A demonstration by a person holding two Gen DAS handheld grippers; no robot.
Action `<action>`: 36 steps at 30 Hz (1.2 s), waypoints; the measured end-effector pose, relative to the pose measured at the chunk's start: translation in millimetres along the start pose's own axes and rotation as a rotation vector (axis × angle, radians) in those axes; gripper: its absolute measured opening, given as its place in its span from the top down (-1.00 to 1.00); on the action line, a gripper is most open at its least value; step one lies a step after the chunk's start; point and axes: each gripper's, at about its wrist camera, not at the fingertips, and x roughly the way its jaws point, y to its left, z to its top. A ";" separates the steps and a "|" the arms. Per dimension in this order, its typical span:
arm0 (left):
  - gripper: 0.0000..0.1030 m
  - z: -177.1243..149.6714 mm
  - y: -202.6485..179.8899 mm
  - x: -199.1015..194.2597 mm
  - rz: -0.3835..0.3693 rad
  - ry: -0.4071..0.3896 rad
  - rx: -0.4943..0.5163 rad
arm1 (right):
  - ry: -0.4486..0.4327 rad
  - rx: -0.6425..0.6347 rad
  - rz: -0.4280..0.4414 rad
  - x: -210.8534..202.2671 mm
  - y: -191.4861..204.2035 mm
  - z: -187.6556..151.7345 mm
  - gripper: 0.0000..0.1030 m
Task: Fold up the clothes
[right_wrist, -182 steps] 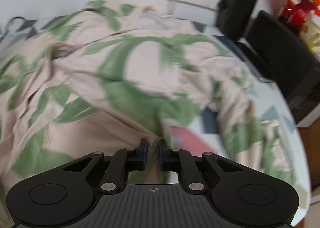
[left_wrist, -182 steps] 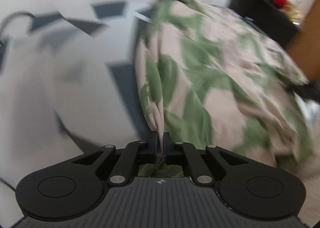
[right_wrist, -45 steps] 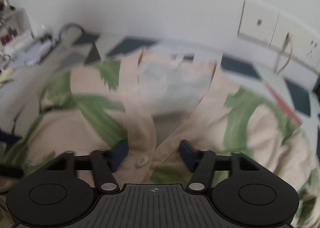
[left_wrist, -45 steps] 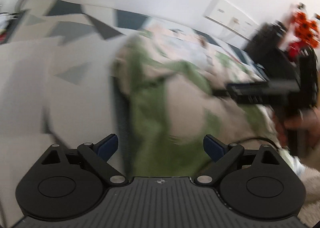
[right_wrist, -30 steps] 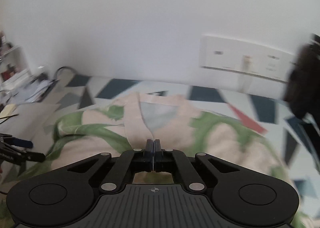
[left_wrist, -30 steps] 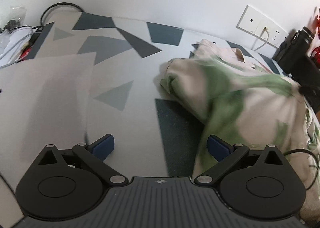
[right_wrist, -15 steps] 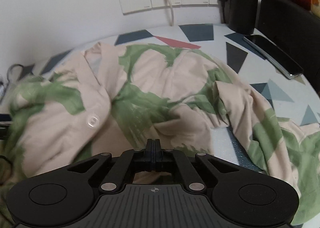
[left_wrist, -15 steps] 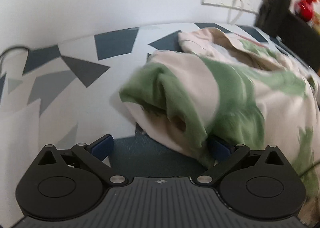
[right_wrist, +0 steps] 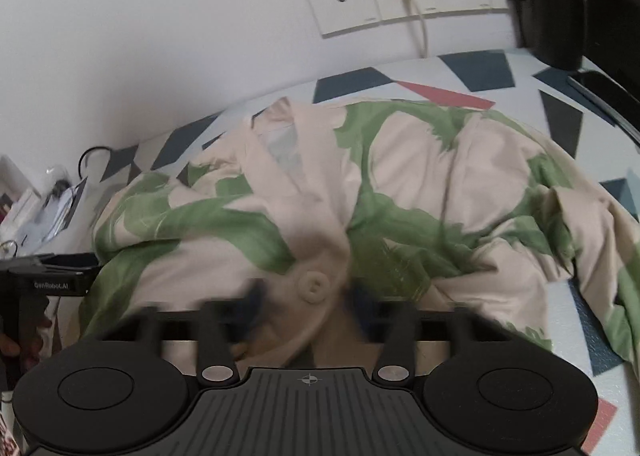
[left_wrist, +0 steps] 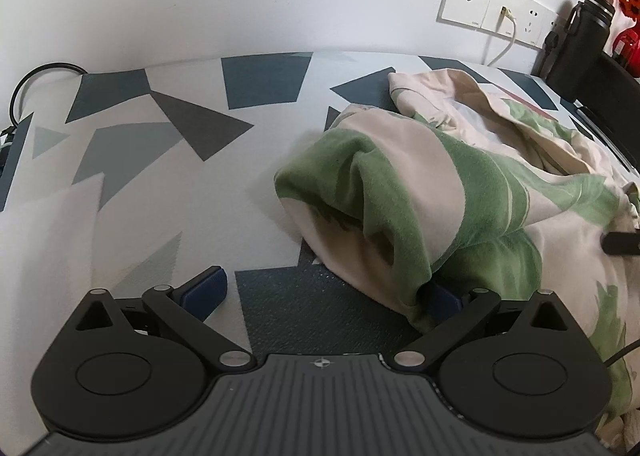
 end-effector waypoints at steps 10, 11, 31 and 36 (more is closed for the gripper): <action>-0.99 7.9 -2.7 6.8 -0.023 -0.028 -0.029 | -0.050 0.101 -0.169 -23.1 -37.6 -28.2 0.86; -0.99 10.2 -8.0 9.2 -0.035 -0.026 -0.011 | -0.050 0.094 -0.175 -20.9 -38.1 -32.2 0.85; 0.98 28.9 -22.4 -22.1 -0.080 -0.093 0.073 | -0.044 0.112 -0.184 -19.0 -36.3 -31.3 0.84; 0.98 54.6 -9.7 -91.0 0.040 -0.326 0.074 | -0.059 0.075 -0.130 -25.4 -21.8 -24.1 0.85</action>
